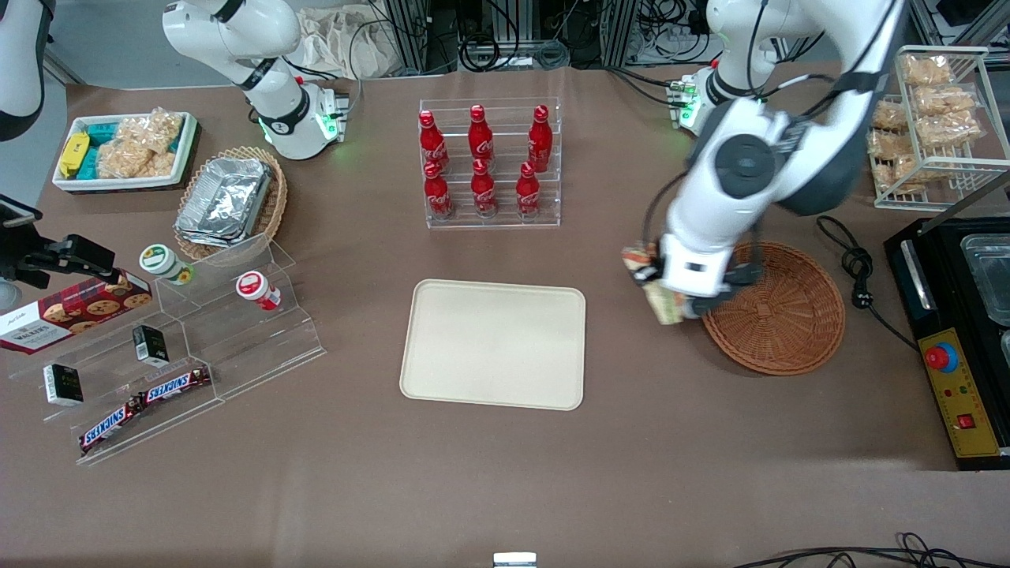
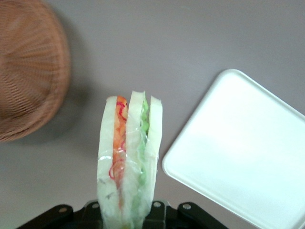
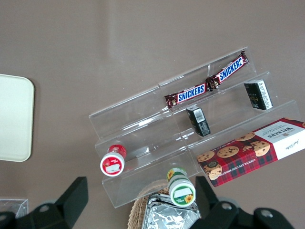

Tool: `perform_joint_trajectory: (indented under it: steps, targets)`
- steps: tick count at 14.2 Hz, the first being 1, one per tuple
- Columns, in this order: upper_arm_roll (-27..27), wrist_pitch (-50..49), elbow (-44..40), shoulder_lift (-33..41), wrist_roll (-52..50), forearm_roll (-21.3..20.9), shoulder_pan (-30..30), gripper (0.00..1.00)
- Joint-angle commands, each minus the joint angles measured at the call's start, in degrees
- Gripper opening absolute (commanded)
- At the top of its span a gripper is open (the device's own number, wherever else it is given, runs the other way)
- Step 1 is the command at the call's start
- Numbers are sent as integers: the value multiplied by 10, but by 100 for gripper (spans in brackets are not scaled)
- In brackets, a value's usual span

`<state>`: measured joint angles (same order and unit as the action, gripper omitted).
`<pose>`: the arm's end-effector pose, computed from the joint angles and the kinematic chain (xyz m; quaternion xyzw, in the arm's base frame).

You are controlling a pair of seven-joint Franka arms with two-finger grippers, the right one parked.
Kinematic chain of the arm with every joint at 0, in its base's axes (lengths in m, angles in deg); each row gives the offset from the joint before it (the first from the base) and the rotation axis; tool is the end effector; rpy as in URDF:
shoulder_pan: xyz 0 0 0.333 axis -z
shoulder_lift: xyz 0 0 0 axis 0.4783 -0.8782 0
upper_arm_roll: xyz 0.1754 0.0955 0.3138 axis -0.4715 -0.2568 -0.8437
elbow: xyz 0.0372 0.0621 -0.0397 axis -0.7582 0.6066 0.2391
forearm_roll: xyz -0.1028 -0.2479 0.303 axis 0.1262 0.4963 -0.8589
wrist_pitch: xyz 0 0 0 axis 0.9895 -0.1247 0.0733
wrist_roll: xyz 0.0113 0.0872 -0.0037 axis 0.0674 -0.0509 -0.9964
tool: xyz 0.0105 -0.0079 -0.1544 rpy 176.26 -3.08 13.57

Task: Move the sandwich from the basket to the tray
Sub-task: 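Carry the held sandwich over the cream tray and lower it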

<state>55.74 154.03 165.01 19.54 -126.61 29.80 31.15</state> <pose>0.5523 -0.3140 0.4100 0.9795 0.2002 0.0097 0.0198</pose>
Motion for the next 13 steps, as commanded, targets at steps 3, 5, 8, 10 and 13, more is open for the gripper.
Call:
perform_joint_trajectory:
  steps: [3, 5, 8, 10, 13]
  targets:
    - [8, 175, -28, -139, 62, -107, 60, 0]
    - [8, 212, -30, -193, 59, -201, 60, 0]
    - [7, 256, -36, -238, 59, -258, 59, 9]
    - [6, 266, -47, -251, 59, -258, 58, 37]
    - [6, 267, -74, -278, 58, -260, 63, 99]
